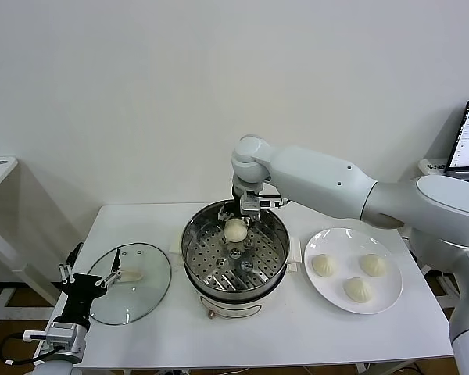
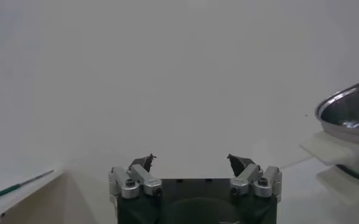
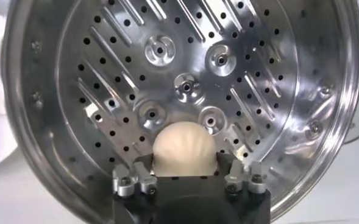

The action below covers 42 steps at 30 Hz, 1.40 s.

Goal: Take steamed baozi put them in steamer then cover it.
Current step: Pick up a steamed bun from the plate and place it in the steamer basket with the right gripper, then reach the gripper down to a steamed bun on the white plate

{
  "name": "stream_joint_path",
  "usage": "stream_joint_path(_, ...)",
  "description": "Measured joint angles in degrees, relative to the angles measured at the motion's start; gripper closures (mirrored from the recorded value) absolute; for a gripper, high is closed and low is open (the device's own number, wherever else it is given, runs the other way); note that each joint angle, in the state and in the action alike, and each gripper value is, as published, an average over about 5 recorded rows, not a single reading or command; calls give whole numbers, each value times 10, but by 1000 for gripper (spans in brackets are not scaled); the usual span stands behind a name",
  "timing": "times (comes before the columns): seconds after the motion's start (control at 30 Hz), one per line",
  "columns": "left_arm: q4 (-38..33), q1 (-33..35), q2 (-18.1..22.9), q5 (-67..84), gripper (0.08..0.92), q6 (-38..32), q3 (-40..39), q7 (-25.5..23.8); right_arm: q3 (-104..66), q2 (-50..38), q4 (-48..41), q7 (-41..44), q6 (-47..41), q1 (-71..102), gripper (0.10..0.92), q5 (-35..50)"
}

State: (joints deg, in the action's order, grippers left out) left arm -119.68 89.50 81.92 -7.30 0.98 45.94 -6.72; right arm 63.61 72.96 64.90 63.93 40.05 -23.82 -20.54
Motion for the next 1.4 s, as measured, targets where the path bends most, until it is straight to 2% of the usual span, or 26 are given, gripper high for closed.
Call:
stream_joint_path(0.27,-7,7,1,-1,177,0,-5,2,40,-68,61,20,-62,-75,203,102)
stream_joint_path(0.5,-17,12,2,-3,177,0,-13,5,94,-189,136,43,-181,-149,203,214)
stream_joint_path(0.67,-24,16,2,-8,177,0,-21,8,101,-280,161,48,-271,-148,203,256)
stream_joint_path(1.0,-34,21,6,-17,177,0,-35,14,-10,-398,172,54,-412,4,203,254)
stream_joint_path(1.4,-30,20,12,-23,177,-2,-41,15,-122,-402,129,28,-488,166,203,208)
